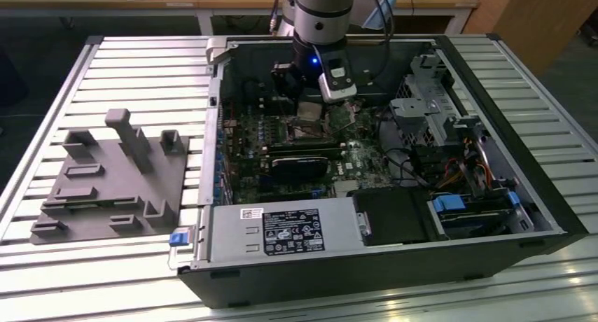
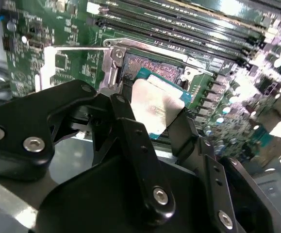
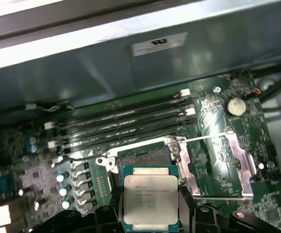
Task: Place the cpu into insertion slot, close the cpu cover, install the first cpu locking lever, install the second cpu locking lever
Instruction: 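Place the cpu into insertion slot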
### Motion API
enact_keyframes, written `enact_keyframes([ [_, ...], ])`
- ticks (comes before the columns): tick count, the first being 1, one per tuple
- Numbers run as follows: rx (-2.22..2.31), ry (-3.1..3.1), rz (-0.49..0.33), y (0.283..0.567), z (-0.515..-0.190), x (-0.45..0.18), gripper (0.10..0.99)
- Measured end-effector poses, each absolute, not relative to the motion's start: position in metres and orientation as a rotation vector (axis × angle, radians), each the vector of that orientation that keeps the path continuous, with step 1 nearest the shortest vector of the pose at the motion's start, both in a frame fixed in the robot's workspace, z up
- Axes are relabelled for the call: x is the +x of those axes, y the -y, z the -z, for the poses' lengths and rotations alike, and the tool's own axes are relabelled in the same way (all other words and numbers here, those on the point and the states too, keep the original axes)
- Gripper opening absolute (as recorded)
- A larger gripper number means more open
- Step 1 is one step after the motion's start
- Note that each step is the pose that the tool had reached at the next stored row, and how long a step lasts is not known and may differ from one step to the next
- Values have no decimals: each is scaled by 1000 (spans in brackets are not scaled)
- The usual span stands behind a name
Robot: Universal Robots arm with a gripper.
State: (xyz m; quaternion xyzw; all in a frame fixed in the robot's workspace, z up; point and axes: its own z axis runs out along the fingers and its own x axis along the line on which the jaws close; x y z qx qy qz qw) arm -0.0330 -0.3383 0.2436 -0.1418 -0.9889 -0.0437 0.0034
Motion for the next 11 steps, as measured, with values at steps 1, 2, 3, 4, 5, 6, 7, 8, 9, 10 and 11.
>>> enact_keyframes([
  [1, -472, 3097, 137, 338, -243, -33, 541],
  [2, -500, 3093, 137, 338, -243, -33, 541],
  [3, -528, 3089, 137, 338, -243, -33, 541],
  [4, -556, 3085, 137, 338, -243, -33, 541],
  [5, -584, 3081, 137, 338, -242, -33, 541],
  [6, -611, 3076, 137, 338, -242, -33, 541],
  [7, -640, 3071, 137, 338, -242, -33, 541],
  [8, -667, 3066, 137, 338, -242, -33, 541],
  [9, -695, 3061, 137, 338, -242, -33, 541],
  [10, -721, 3056, 136, 338, -242, -33, 541],
  [11, -748, 3050, 136, 338, -242, -33, 541],
])
